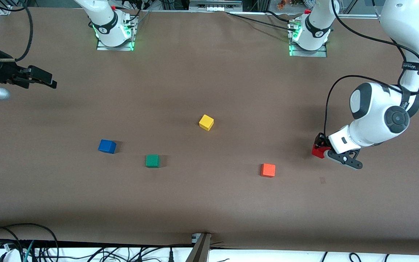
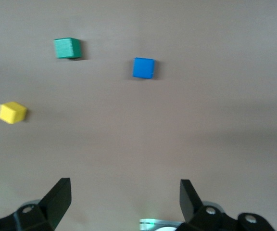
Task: Pass red block to right arm, stack on blue
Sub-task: 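Carry the red cube toward the right gripper while the right gripper approaches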
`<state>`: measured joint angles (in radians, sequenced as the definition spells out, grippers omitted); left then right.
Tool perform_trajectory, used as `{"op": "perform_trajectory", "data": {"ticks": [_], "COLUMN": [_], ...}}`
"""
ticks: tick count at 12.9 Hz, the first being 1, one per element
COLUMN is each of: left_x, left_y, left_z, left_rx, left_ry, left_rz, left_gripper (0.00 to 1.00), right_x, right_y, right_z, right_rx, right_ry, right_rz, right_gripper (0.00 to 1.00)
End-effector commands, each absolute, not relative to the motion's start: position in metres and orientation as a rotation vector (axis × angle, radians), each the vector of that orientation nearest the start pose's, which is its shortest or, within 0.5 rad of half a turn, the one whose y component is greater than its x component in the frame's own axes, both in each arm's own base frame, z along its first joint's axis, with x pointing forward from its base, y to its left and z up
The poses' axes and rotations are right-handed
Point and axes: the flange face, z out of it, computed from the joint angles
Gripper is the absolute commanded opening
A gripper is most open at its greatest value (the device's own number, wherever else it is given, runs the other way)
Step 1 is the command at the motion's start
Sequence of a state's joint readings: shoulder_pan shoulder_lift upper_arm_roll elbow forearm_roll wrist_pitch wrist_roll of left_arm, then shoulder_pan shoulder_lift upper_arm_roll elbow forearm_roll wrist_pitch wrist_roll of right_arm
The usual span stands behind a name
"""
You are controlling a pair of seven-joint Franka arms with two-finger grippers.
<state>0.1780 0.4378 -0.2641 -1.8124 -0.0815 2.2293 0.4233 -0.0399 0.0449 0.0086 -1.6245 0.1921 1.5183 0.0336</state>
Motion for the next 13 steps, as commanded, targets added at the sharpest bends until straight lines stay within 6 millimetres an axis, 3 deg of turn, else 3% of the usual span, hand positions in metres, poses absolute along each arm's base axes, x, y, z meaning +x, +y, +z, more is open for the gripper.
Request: {"op": "perform_trajectory", "data": {"ticks": [1, 6, 10, 13], "left_x": [0.646, 0.642, 0.649, 0.658], "left_y": [-0.037, -0.059, -0.094, -0.163], "left_z": [0.317, 0.319, 0.325, 0.335], "left_rx": [-3.306, -3.408, -3.285, -3.203], "left_ry": [0.977, 1.600, 2.071, 2.474], "left_rz": [-0.137, -0.557, -0.942, -1.361], "left_gripper": [0.00, 0.00, 0.00, 0.00], "right_x": [0.569, 0.600, 0.619, 0.639], "right_y": [-0.004, 0.029, 0.075, 0.108], "right_z": [0.554, 0.487, 0.449, 0.405], "right_rx": [-2.855, -2.537, -2.253, -2.024], "right_ry": [0.130, 0.150, 0.094, 0.188], "right_rz": [0.279, 0.399, 0.413, 0.428], "right_gripper": [1.00, 1.00, 1.00, 1.00]}}
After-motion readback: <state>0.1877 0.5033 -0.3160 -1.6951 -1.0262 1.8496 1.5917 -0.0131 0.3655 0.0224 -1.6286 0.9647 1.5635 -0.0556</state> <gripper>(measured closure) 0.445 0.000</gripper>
